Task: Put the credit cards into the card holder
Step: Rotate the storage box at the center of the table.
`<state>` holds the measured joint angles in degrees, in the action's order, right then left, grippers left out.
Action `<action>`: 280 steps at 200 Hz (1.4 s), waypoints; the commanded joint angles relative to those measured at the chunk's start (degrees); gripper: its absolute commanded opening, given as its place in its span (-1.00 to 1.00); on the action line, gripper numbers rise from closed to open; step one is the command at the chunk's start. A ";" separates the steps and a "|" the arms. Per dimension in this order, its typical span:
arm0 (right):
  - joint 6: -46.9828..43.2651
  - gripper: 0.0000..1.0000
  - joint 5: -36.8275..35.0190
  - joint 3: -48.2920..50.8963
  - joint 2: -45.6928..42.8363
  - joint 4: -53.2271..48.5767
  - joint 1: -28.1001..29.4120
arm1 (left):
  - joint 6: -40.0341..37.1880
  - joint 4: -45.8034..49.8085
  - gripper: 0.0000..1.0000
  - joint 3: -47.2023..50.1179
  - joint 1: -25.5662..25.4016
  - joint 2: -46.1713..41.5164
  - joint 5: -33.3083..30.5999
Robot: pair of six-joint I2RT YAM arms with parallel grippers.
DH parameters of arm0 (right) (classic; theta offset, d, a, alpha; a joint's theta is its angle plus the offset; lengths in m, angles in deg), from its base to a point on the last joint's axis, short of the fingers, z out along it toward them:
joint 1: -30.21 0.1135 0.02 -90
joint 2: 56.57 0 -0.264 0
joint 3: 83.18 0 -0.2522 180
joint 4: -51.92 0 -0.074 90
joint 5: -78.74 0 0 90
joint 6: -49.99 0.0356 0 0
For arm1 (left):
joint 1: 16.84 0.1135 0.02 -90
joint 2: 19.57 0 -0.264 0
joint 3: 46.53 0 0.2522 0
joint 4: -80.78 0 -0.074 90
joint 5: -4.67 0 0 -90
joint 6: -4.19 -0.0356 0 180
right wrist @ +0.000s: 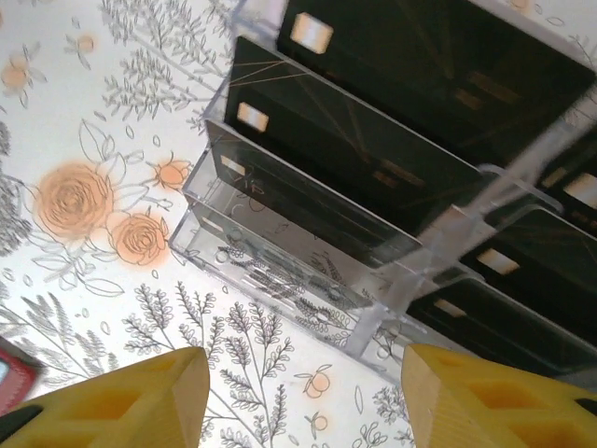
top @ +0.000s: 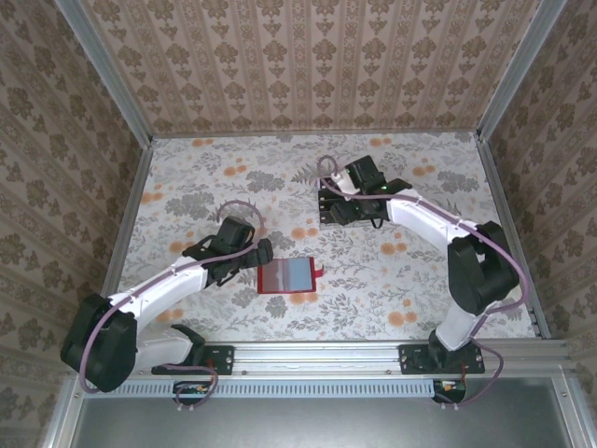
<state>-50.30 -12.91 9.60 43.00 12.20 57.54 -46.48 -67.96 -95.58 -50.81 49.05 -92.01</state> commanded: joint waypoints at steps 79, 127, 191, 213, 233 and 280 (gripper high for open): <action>-10.25 0.12 -10.80 -8.58 9.95 -3.51 5.01 | -1.67 -0.46 1.00 -0.49 2.82 0.53 2.48; -11.16 0.10 -13.02 -9.73 12.39 -2.96 4.92 | -1.24 -1.10 1.00 0.25 3.30 0.52 3.07; -11.17 0.07 -14.46 -10.55 15.02 -2.70 4.09 | -1.10 -1.49 0.99 0.22 3.48 0.68 3.30; -10.68 0.03 -14.51 -10.53 15.06 -3.35 3.87 | -1.07 -1.73 1.00 0.28 3.48 0.90 3.41; -9.80 -0.05 -13.97 -9.97 14.68 -4.01 3.87 | -0.93 -1.99 1.00 0.31 3.48 1.03 3.50; -5.76 -0.41 -12.47 -6.92 12.42 -4.39 3.96 | -0.84 -2.60 1.00 0.31 3.48 1.67 3.69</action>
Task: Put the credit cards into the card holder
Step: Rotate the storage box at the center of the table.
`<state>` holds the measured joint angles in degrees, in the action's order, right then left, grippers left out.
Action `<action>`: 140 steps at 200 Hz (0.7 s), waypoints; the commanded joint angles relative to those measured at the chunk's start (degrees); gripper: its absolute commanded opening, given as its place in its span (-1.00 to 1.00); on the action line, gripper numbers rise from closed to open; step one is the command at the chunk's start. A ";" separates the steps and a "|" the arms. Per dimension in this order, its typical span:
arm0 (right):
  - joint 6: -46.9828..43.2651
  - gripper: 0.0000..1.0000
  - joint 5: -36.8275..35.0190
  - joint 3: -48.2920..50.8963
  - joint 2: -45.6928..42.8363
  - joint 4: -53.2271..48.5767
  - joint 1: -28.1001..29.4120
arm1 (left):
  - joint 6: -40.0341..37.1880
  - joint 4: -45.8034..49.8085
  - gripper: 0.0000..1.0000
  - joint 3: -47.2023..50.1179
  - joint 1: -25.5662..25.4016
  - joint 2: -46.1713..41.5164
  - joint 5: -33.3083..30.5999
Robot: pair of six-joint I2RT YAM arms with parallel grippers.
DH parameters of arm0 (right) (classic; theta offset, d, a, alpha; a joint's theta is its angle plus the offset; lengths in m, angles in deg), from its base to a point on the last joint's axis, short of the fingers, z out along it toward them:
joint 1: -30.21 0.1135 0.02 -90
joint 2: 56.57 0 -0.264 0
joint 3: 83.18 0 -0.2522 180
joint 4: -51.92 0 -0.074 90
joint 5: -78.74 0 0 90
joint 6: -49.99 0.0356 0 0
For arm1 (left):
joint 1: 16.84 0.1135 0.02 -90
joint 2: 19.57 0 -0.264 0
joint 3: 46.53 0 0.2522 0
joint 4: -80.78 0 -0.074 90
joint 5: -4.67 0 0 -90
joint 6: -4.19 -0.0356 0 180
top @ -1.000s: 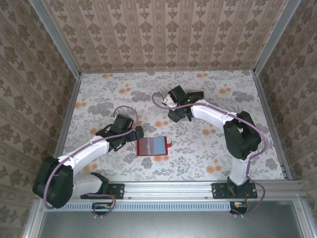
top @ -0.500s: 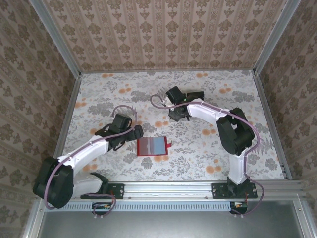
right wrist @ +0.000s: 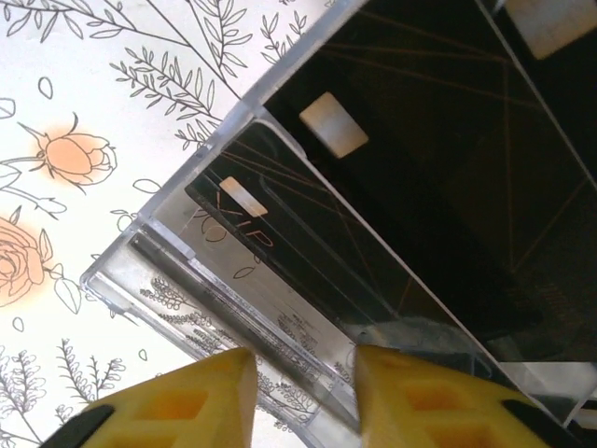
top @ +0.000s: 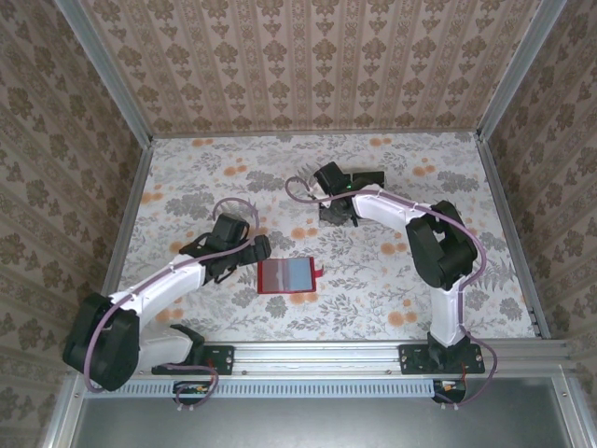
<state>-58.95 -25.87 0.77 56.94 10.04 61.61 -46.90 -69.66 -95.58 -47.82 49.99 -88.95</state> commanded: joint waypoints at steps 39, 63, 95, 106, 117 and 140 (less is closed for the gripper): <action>6.59 -0.60 -0.04 3.19 -2.02 -3.89 0.32 | -0.38 -1.65 1.00 0.28 0.48 1.52 1.15; 11.16 -0.73 -1.20 2.55 -1.67 -5.63 0.67 | -0.21 -2.16 1.00 0.24 0.48 1.92 1.29; 16.60 -0.77 -1.82 1.65 -1.11 -7.37 0.77 | -0.22 -2.55 1.00 0.22 0.48 2.25 1.62; 17.86 -0.77 -1.89 1.48 -1.23 -7.84 0.77 | -0.26 -2.53 1.00 0.22 0.48 2.25 1.61; 18.78 -0.78 -2.31 1.14 -1.35 -8.19 0.77 | -0.38 -2.53 1.00 0.22 0.48 2.17 1.66; 18.83 -0.79 -2.96 0.07 -1.25 -8.44 0.77 | -0.44 -2.52 1.00 0.24 0.48 2.16 1.74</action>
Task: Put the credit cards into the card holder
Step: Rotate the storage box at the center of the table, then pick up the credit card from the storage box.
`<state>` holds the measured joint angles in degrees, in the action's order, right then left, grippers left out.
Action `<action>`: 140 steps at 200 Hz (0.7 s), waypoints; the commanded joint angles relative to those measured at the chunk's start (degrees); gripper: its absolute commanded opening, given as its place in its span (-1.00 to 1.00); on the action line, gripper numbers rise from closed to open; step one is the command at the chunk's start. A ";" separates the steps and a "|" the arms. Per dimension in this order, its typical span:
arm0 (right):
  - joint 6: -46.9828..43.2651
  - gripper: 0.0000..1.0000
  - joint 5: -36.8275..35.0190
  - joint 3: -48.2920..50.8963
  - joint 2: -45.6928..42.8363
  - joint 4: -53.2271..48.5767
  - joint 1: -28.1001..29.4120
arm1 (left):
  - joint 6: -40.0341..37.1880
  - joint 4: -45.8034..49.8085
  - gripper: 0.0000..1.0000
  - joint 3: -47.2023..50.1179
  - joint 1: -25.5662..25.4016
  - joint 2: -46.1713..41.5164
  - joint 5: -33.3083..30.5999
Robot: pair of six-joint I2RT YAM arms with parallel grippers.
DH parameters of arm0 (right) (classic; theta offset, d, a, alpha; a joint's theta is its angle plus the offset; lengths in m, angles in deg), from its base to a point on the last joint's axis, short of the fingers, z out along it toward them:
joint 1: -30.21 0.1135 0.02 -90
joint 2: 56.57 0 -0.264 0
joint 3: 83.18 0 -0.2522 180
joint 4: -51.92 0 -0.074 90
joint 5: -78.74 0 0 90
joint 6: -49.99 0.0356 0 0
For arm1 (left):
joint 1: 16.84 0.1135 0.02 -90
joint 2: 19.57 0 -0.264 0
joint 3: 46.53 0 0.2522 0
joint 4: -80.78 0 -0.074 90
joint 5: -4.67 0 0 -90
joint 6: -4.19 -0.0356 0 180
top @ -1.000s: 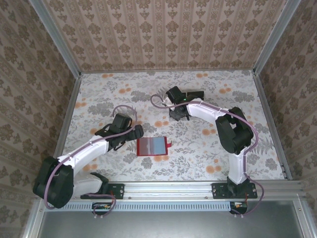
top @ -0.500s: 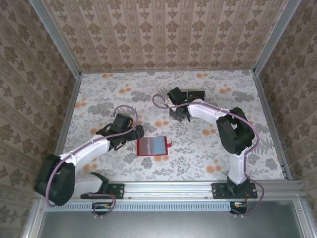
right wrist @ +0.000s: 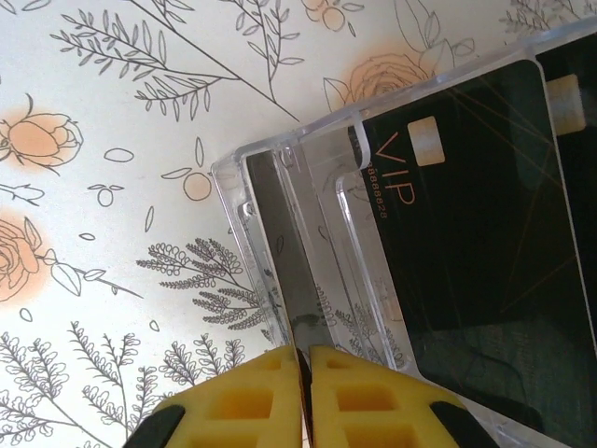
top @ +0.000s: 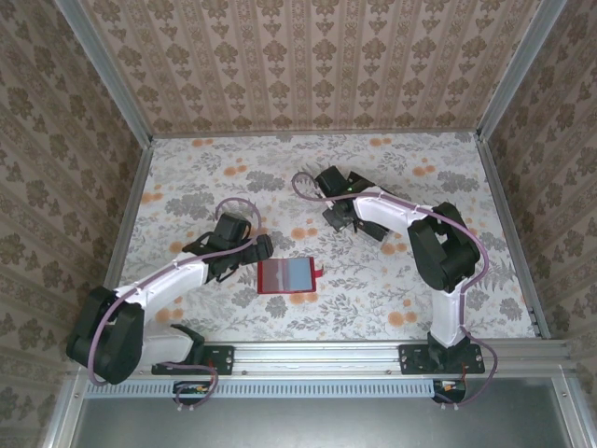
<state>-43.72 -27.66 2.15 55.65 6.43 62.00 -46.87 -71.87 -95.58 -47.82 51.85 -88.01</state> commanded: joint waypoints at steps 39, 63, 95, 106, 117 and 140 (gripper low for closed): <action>0.83 -0.86 -4.21 -4.36 0.95 -5.82 0.38 | -0.62 -0.40 1.00 0.28 0.48 0.04 0.85; -0.96 -0.87 -5.52 -5.66 0.96 -5.97 0.38 | -0.55 -0.63 1.00 0.37 0.48 0.13 1.01; -2.55 -1.00 -5.43 -6.92 1.08 -6.57 0.38 | -0.63 -0.75 1.00 0.22 0.48 0.55 1.18; -2.79 -1.00 -5.02 -7.28 1.01 -7.05 0.38 | -0.69 -0.82 1.00 0.22 0.48 0.65 1.27; -2.97 -1.00 -4.19 -7.56 0.61 -7.45 0.46 | -0.71 -0.88 1.00 0.11 0.48 0.74 1.38; -2.37 -1.00 -1.83 -7.44 -1.56 -8.21 0.72 | -0.83 -0.84 0.99 -0.06 0.53 0.81 1.45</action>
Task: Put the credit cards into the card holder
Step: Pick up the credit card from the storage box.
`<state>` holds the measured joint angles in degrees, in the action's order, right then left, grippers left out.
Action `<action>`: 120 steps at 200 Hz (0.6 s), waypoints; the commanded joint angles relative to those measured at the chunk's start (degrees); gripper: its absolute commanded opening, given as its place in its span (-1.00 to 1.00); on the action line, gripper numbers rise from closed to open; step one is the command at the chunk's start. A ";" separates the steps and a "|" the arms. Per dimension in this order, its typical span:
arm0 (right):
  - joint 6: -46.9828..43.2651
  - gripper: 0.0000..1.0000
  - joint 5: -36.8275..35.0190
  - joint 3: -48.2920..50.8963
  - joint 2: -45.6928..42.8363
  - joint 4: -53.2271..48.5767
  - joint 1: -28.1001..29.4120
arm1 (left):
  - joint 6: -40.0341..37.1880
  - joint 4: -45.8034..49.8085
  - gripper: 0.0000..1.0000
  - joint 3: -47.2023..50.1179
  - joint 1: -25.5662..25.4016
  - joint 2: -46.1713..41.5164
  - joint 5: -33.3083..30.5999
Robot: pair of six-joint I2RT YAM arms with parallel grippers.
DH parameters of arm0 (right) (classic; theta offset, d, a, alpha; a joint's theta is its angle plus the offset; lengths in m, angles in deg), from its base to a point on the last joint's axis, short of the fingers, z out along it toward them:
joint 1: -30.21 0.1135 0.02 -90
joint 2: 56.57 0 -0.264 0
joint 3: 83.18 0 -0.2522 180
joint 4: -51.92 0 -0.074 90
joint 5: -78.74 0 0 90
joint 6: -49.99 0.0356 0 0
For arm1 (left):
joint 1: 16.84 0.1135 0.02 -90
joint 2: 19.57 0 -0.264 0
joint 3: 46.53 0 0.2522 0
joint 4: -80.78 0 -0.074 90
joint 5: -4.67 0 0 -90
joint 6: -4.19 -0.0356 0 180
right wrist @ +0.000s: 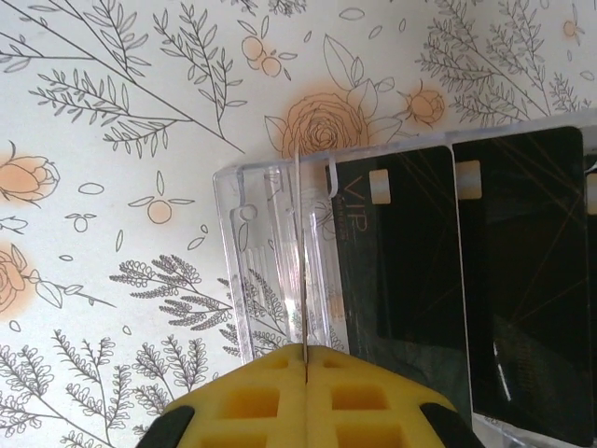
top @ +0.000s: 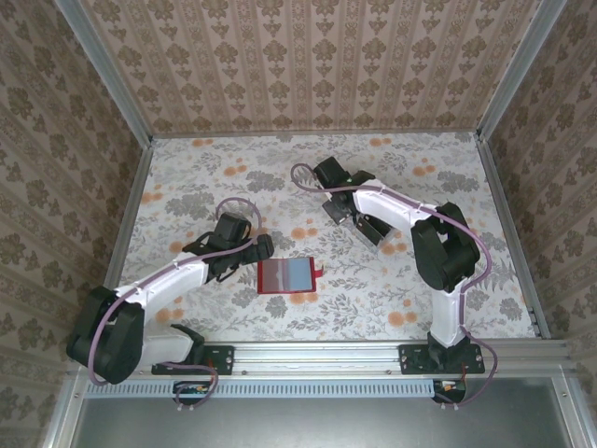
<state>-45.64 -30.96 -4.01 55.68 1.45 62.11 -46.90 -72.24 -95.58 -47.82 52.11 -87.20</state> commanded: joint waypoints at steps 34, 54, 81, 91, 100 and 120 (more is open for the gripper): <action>2.18 -1.00 5.06 -0.63 -6.36 -4.25 2.14 | -1.13 0.02 1.00 -0.30 0.48 0.15 0.51; 5.74 -1.00 7.00 0.06 -9.63 -4.73 3.31 | -1.63 0.84 1.00 -0.30 0.57 -0.71 0.09; 15.24 -1.00 14.11 3.84 -15.13 -2.60 4.62 | -2.16 2.69 1.00 0.22 0.75 -2.40 -0.60; 19.90 -1.00 18.76 7.05 -17.57 0.52 4.96 | -2.28 3.57 1.00 0.47 0.75 -3.00 -0.97; 24.91 -1.00 22.23 10.69 -19.82 4.45 5.31 | -2.42 4.39 1.00 0.74 0.83 -3.41 -1.20; 37.51 -1.00 29.87 20.36 -23.46 16.50 5.75 | -2.63 5.92 1.00 1.36 0.75 -4.15 -1.56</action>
<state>-26.34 -13.54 6.98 35.44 5.86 67.25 -47.94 -70.06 -95.52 -47.43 49.71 -87.51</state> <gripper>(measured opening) 0.068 0.997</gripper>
